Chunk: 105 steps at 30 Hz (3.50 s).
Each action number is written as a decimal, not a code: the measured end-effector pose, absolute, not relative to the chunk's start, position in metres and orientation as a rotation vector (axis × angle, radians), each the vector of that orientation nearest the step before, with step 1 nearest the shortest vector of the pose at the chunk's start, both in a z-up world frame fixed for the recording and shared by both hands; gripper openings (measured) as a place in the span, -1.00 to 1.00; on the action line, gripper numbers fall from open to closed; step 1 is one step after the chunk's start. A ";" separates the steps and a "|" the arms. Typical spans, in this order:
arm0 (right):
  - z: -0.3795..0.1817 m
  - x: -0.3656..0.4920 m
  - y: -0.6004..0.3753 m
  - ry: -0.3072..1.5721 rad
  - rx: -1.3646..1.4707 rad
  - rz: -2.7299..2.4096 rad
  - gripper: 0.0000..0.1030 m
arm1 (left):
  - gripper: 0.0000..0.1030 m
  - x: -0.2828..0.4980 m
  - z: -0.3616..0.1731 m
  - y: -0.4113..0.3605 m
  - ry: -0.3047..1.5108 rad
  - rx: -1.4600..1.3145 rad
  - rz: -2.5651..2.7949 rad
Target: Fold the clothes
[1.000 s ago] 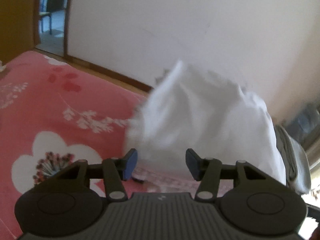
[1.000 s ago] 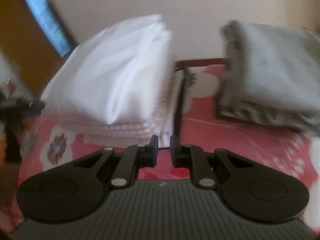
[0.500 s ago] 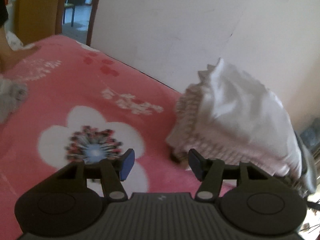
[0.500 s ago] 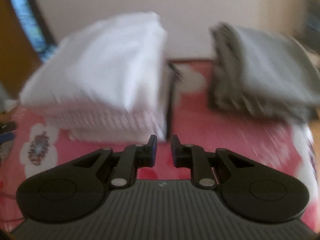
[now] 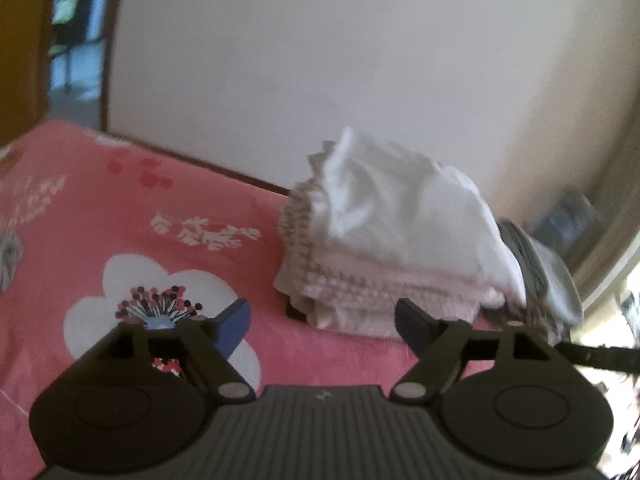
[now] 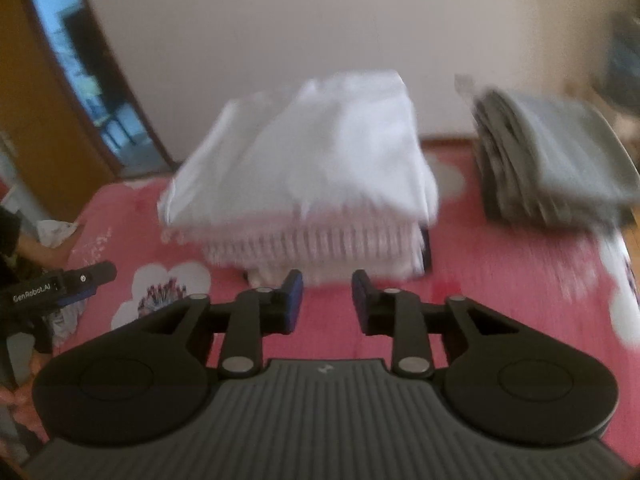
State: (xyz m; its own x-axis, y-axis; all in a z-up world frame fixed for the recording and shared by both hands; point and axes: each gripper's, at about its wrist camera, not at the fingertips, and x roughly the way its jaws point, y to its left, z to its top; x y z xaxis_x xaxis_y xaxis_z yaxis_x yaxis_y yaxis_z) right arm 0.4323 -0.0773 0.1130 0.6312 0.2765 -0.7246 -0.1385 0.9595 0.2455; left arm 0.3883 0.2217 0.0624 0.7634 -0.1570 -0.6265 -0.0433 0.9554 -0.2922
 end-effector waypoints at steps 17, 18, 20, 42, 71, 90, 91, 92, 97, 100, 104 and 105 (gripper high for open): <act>0.074 0.343 -0.057 0.758 0.177 0.222 0.55 | 0.99 0.313 0.051 0.188 0.644 -0.133 -0.146; 0.067 0.337 -0.059 0.753 0.172 0.224 0.56 | 0.99 0.308 0.048 0.184 0.633 -0.113 -0.143; 0.052 0.325 -0.066 0.743 0.158 0.221 0.57 | 0.99 0.296 0.040 0.174 0.618 -0.091 -0.140; 0.033 0.214 -0.095 0.609 0.148 0.093 0.82 | 0.99 0.191 0.011 0.152 0.642 -0.173 -0.203; 0.095 0.035 -0.069 0.573 0.063 -0.106 0.97 | 1.00 0.048 0.116 0.128 0.565 -0.022 0.075; 0.122 0.021 -0.034 0.577 -0.077 -0.107 0.97 | 1.00 0.024 0.133 0.139 0.593 -0.067 0.045; 0.121 0.021 -0.033 0.579 -0.071 -0.108 0.97 | 1.00 0.023 0.133 0.139 0.597 -0.072 0.044; 0.120 0.020 -0.032 0.581 -0.066 -0.111 0.97 | 1.00 0.022 0.132 0.140 0.601 -0.076 0.047; 0.119 0.015 -0.032 0.560 -0.038 -0.123 0.97 | 1.00 0.021 0.132 0.139 0.612 -0.058 0.087; 0.120 0.013 -0.032 0.557 -0.040 -0.131 0.97 | 1.00 0.021 0.135 0.135 0.612 -0.045 0.101; 0.121 0.013 -0.034 0.565 -0.051 -0.139 0.97 | 1.00 0.019 0.140 0.130 0.602 -0.029 0.120; 0.121 0.013 -0.034 0.567 -0.054 -0.141 0.97 | 1.00 0.018 0.142 0.129 0.598 -0.023 0.128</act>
State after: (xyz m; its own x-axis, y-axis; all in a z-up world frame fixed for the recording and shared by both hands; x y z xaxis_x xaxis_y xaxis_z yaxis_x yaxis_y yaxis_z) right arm 0.0132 -0.0343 0.1210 0.8341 -0.1477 -0.5315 0.1181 0.9890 -0.0895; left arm 0.0185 0.1290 0.1419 0.8189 0.1138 -0.5625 -0.1270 0.9918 0.0157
